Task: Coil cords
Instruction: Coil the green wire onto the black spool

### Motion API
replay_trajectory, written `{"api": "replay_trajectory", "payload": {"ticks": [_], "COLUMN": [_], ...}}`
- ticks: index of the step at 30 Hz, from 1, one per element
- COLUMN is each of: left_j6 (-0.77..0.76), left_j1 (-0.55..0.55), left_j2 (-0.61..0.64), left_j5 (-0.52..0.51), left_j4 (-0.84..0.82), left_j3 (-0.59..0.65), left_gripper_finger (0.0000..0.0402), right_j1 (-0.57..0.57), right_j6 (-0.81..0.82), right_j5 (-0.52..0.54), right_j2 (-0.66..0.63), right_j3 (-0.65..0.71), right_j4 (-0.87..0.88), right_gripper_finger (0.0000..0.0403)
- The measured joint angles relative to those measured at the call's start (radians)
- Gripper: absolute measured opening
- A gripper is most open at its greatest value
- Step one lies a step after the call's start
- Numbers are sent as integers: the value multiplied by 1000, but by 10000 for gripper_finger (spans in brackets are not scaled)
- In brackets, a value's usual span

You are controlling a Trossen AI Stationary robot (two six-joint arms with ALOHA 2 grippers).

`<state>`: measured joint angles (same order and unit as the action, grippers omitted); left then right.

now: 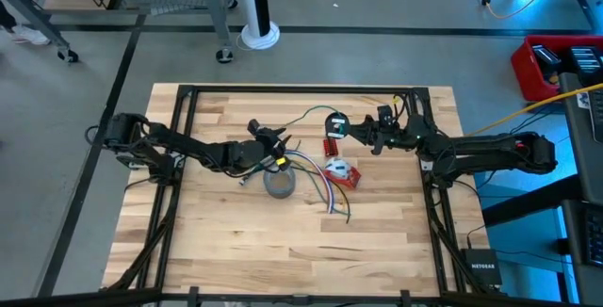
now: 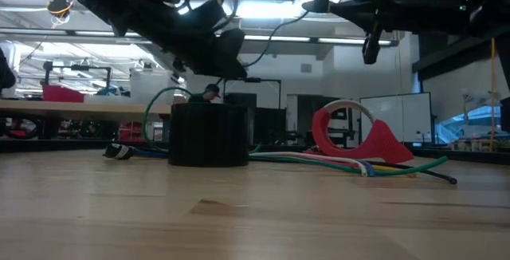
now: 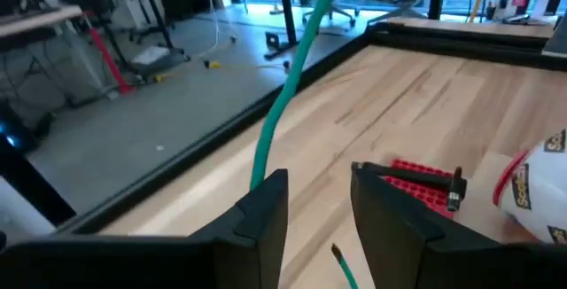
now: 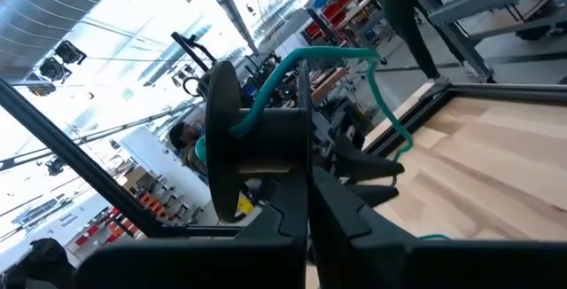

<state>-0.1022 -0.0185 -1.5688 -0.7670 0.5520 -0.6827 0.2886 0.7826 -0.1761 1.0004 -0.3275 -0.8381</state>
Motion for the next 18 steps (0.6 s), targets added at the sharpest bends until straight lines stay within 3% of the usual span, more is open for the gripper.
{"api": "replay_trajectory", "payload": {"ticks": [8, 18], "left_j6": [162, 182], "left_j1": [-6, 20], "left_j2": [0, 0], "left_j5": [-1, -23], "left_j4": [142, 137], "left_j3": [-2, -2], "left_gripper_finger": [117, 117], "right_j1": [0, 0], "right_j6": [0, 1], "right_j5": [0, -19], "right_j2": [0, 0], "right_j3": [0, 0], "right_j4": [1, 2], "right_gripper_finger": [3, 3]}}
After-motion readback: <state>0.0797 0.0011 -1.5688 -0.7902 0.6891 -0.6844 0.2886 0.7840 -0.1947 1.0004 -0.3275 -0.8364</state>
